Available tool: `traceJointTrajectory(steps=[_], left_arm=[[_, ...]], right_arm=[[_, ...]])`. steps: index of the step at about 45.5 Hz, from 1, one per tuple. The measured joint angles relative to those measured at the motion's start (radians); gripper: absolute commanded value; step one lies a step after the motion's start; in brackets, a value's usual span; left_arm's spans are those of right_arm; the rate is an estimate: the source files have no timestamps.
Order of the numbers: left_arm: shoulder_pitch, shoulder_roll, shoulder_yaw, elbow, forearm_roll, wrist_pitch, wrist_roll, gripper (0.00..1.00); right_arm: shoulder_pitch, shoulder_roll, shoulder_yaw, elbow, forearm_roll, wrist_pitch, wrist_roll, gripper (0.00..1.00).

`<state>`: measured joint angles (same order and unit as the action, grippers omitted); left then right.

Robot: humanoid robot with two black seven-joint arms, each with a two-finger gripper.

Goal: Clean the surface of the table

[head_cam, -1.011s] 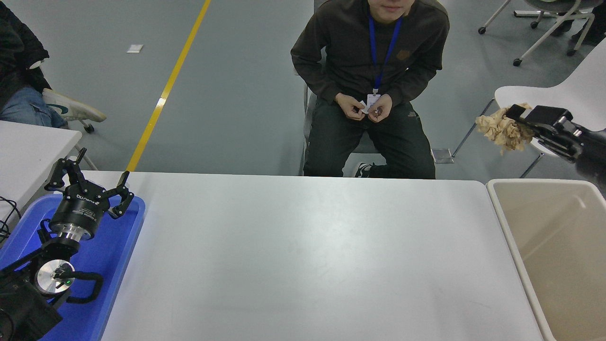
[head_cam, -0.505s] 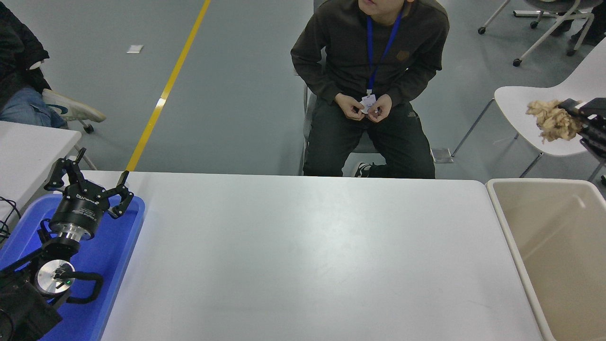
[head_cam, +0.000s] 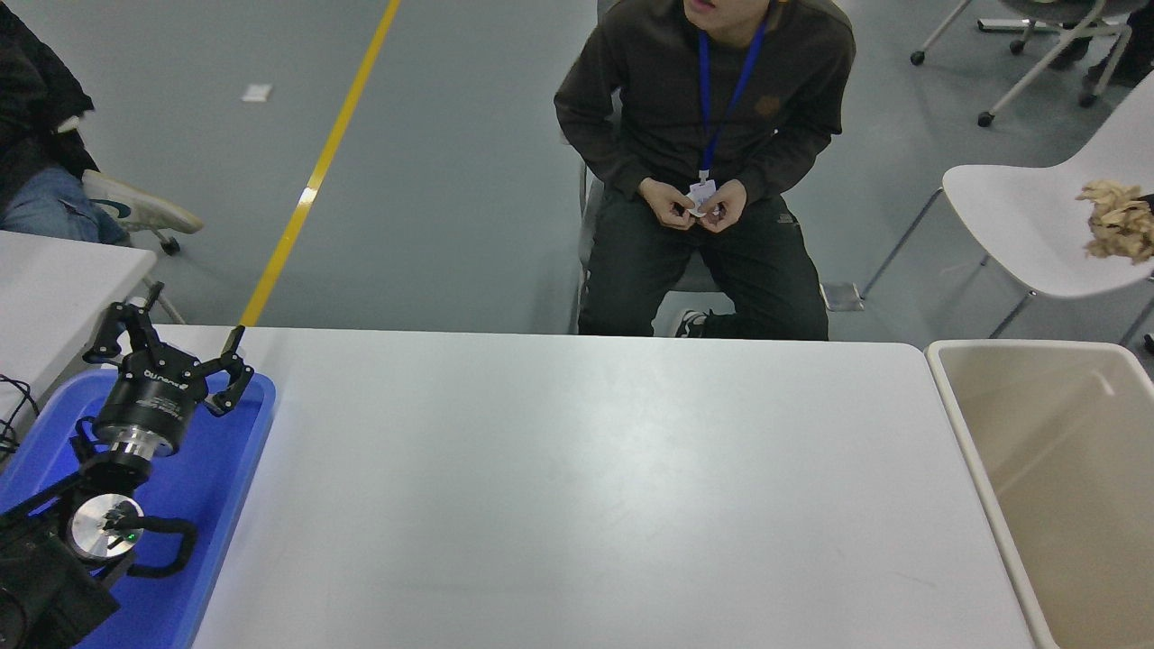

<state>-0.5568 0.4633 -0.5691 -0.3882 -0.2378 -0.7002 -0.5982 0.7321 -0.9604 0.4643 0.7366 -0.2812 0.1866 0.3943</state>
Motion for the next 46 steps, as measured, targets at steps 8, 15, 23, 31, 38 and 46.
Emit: traceJointTrajectory(steps=[8,15,23,31,38,46], left_arm=[[0.0,0.0,0.0,0.0,0.0,0.0,0.0,1.0],[0.0,0.0,0.0,0.0,0.0,-0.001,0.0,1.0],[0.0,0.0,0.0,0.0,0.0,-0.001,0.0,1.0],[0.0,0.0,0.0,0.0,0.0,-0.001,0.0,1.0],[0.0,0.0,0.0,0.0,0.0,-0.001,0.0,1.0],[0.0,0.0,0.0,0.0,0.0,-0.001,0.0,1.0]], right_arm=[[-0.01,0.075,0.022,-0.187,0.007,0.079,0.002,0.0],[-0.02,0.126,0.015,-0.308,0.008,0.124,0.003,0.0],[-0.034,0.182,-0.021,-0.408,0.009,0.143,0.003,0.0],[-0.045,0.261,-0.087,-0.526,0.009,0.148,0.001,0.0],[-0.049,0.336,-0.155,-0.633,0.01,0.147,-0.003,0.0],[-0.055,0.394,-0.204,-0.713,0.01,0.135,-0.007,0.0]])
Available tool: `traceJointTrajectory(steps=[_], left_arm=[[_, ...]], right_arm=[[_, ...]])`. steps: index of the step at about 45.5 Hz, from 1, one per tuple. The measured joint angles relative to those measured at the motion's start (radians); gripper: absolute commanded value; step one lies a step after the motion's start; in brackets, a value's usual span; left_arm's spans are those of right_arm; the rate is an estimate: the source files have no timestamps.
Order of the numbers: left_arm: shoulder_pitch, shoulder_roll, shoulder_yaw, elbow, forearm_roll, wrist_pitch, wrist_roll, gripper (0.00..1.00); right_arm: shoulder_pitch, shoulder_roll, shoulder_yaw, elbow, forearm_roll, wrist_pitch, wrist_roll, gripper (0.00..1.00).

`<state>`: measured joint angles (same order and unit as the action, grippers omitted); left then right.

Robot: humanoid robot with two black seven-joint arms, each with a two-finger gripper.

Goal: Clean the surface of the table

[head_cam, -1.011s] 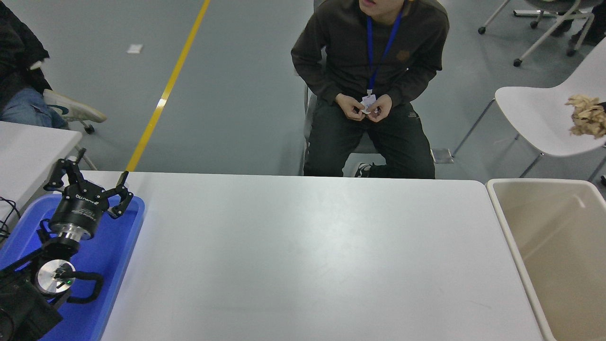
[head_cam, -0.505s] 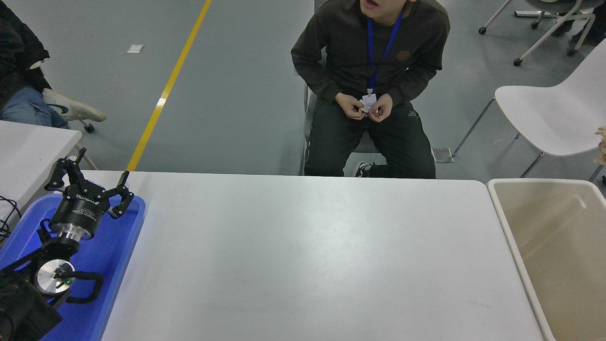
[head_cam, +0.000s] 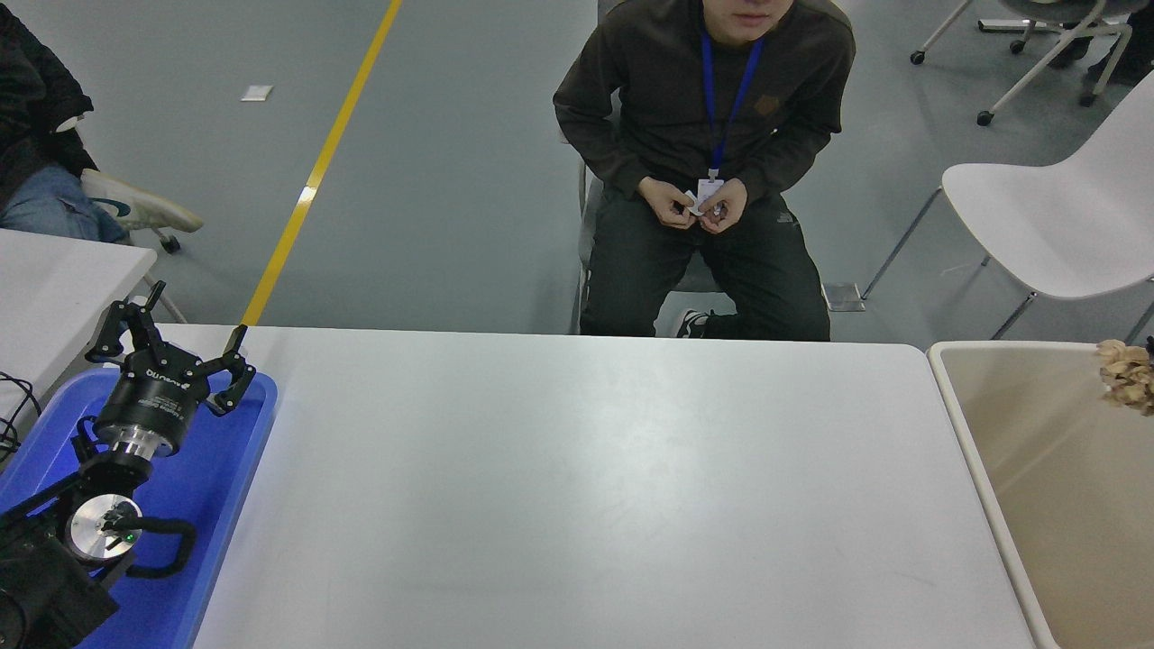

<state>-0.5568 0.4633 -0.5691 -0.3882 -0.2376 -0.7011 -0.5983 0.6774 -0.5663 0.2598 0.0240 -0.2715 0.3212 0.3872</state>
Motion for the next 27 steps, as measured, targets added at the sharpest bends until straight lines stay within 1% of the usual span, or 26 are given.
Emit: traceJointTrajectory(steps=[9,27], left_arm=[[0.0,0.0,0.0,0.0,0.0,0.001,0.0,1.0],[0.0,0.0,0.0,0.0,0.0,0.001,0.0,1.0]], right_arm=[[-0.01,0.047,-0.039,-0.055,-0.001,-0.039,-0.008,0.0],[-0.04,0.15,-0.168,-0.113,0.0,-0.166,-0.046,0.0]])
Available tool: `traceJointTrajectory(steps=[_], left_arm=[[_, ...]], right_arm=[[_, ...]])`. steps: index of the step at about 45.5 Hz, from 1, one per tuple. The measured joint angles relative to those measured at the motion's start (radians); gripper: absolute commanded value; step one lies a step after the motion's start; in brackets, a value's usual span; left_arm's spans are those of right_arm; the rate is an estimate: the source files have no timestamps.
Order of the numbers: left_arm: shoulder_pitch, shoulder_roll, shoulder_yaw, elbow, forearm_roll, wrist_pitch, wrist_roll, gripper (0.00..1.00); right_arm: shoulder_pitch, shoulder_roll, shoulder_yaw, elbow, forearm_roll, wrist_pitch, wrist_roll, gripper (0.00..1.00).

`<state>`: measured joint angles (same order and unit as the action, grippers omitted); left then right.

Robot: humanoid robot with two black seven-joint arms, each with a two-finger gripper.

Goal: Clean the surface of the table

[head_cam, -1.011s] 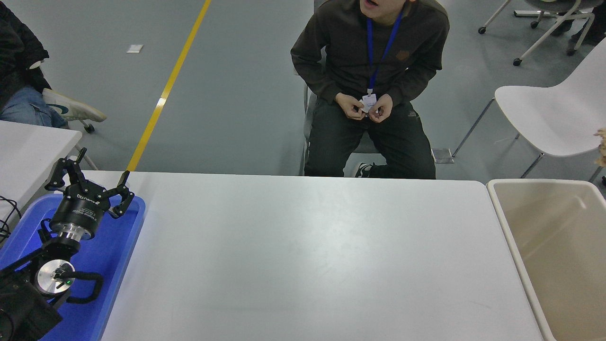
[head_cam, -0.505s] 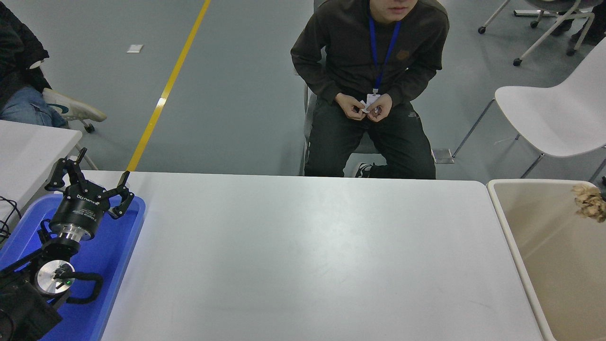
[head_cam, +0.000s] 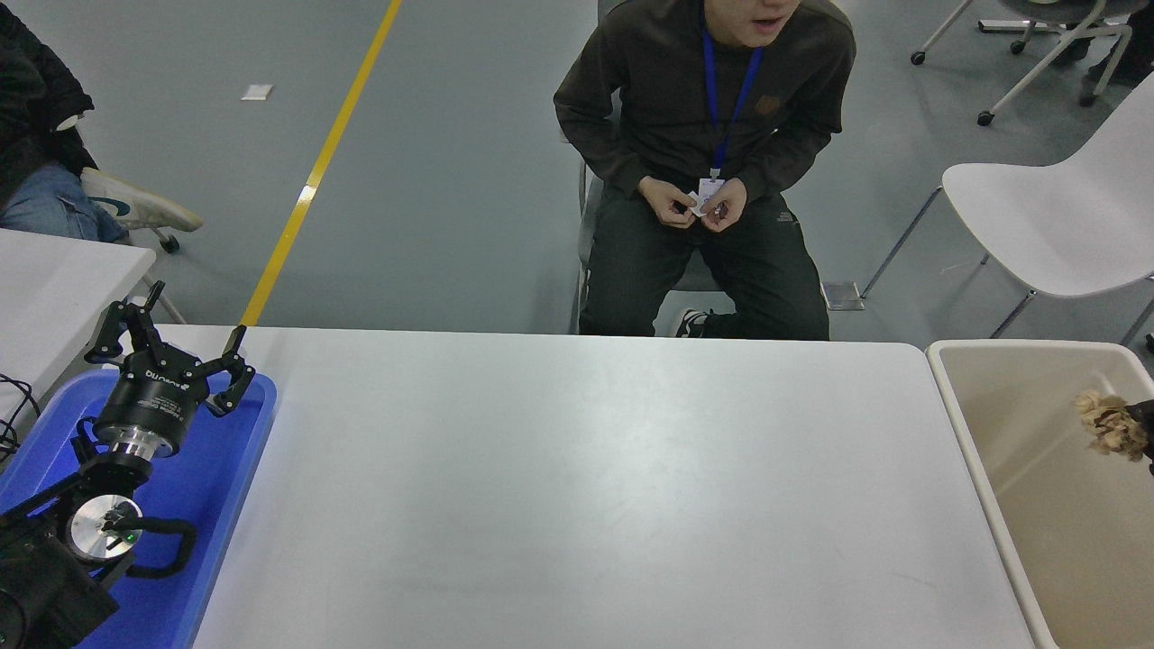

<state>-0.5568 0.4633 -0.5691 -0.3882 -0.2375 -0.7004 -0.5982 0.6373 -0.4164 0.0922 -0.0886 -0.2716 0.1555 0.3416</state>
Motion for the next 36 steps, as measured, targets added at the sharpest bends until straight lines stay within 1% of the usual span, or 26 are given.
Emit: traceJointTrajectory(steps=[15,31,32,34,35,36], left_arm=[[0.0,0.0,0.0,0.0,0.0,0.0,0.0,1.0],[0.0,0.0,0.0,0.0,0.0,0.0,0.0,1.0],[0.0,0.0,0.0,0.0,0.0,0.0,0.0,1.0],[0.0,0.0,0.0,0.0,0.0,0.0,0.0,1.0],[0.0,0.0,0.0,0.0,0.0,0.0,0.0,1.0],[0.0,0.0,0.0,0.0,0.0,0.0,0.0,1.0]], right_arm=[[-0.014,0.052,-0.056,-0.008,0.0,-0.103,-0.05,0.0],[-0.017,0.065,-0.067,-0.01,0.0,-0.162,-0.081,0.0],[-0.017,0.065,-0.067,-0.01,0.0,-0.165,-0.082,0.13],[-0.017,0.066,-0.067,-0.01,0.0,-0.169,-0.084,0.82],[-0.017,0.066,-0.067,-0.011,0.0,-0.171,-0.085,1.0],[-0.017,0.066,-0.067,-0.011,0.0,-0.173,-0.086,1.0]])
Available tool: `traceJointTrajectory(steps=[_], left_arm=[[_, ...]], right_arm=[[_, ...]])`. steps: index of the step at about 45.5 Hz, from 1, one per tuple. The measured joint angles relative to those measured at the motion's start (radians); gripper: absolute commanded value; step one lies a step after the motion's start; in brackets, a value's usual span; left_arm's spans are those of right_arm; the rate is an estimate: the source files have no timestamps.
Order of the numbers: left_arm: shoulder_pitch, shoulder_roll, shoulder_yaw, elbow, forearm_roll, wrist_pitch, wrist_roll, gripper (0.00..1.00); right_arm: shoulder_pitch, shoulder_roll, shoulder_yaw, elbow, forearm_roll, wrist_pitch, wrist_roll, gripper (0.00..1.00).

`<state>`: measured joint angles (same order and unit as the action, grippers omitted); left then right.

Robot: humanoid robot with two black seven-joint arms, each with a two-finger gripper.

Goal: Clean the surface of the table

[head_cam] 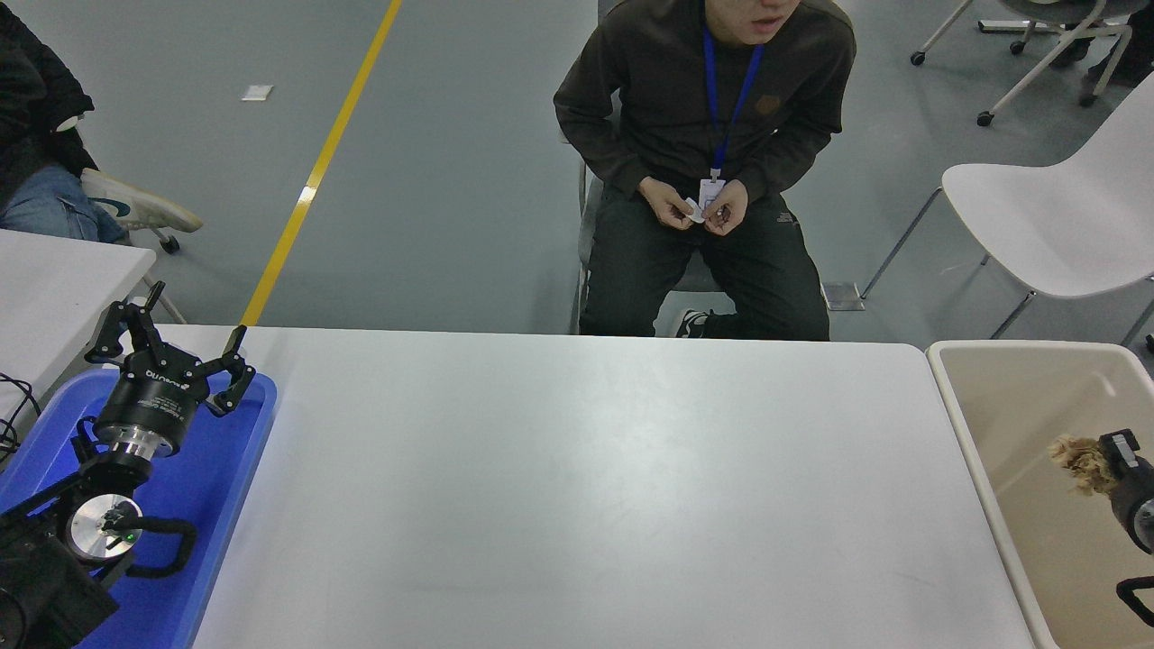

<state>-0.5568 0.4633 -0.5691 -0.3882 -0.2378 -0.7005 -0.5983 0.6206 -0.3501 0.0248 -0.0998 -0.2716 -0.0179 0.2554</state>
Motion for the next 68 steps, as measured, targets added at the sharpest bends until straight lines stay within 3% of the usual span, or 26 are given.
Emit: traceJointTrajectory(steps=[48,68], left_arm=[[0.0,0.0,0.0,0.0,0.0,0.0,0.0,1.0],[0.0,0.0,0.0,0.0,0.0,0.0,0.0,1.0]], right_arm=[[0.017,-0.026,0.077,-0.002,0.061,-0.026,-0.007,1.0],[0.012,-0.15,0.37,0.233,0.084,-0.023,-0.007,1.0]])
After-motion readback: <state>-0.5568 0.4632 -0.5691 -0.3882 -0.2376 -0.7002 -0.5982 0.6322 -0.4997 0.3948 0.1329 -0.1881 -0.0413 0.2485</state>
